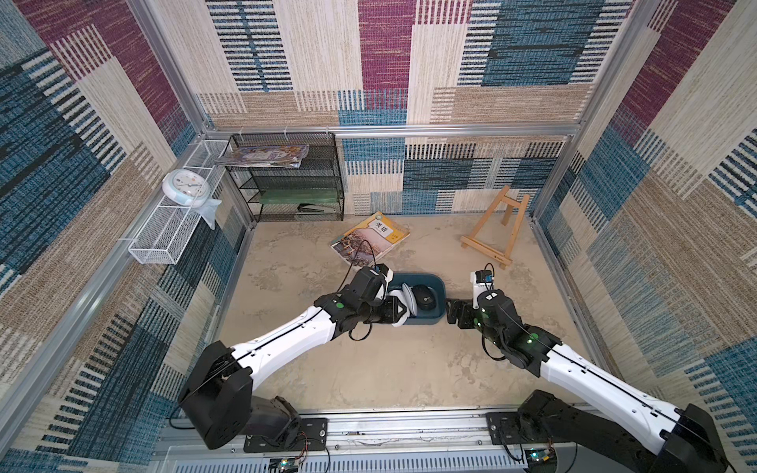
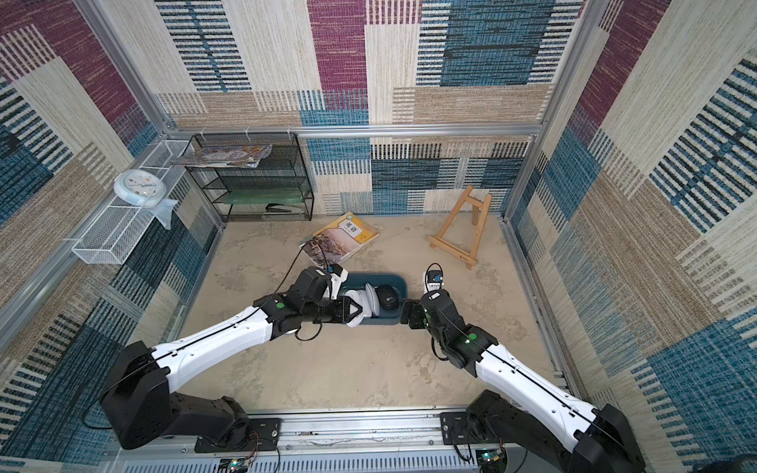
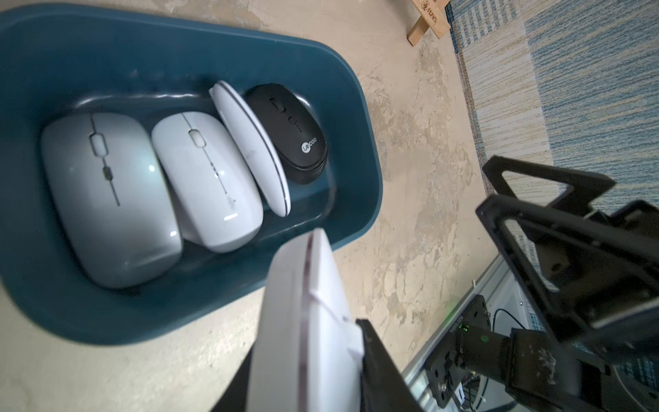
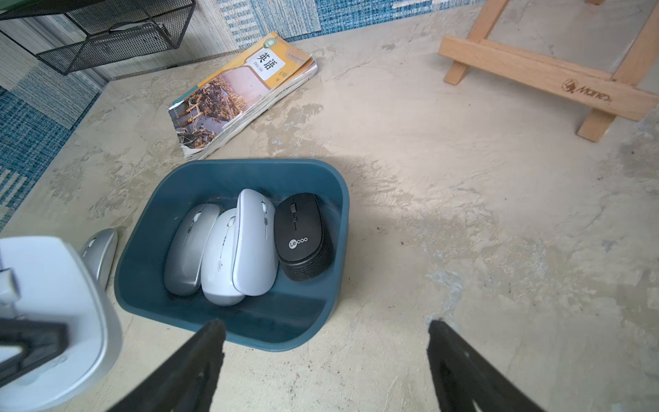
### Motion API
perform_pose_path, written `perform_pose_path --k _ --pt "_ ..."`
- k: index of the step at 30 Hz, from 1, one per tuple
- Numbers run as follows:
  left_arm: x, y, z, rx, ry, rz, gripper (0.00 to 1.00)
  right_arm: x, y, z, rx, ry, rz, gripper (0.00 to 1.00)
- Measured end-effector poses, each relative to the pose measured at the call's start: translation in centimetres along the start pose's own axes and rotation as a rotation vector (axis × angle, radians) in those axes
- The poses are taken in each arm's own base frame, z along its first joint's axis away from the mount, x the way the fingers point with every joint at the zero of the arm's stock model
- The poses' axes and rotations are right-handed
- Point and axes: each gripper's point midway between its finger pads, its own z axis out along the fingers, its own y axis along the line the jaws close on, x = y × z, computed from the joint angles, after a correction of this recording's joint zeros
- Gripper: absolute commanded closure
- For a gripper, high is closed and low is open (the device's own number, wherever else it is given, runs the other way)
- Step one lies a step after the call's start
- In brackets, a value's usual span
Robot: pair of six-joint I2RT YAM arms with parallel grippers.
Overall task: Take out the mouse from the storage box
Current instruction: Pick up the mouse from the storage box, then place the mouse at the center of the board.
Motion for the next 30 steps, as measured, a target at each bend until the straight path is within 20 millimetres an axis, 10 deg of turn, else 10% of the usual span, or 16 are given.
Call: perform_pose_path --k 12,30 --pt "7.1 6.1 -4.9 -0.092 -0.025 -0.124 0.7 0.6 0.9 1.4 -0.021 0.039 0.009 0.09" --pt "13.7 13.4 -3.7 -0.094 0.002 -0.475 0.69 0.2 2.7 2.9 -0.033 0.079 0.024 0.1"
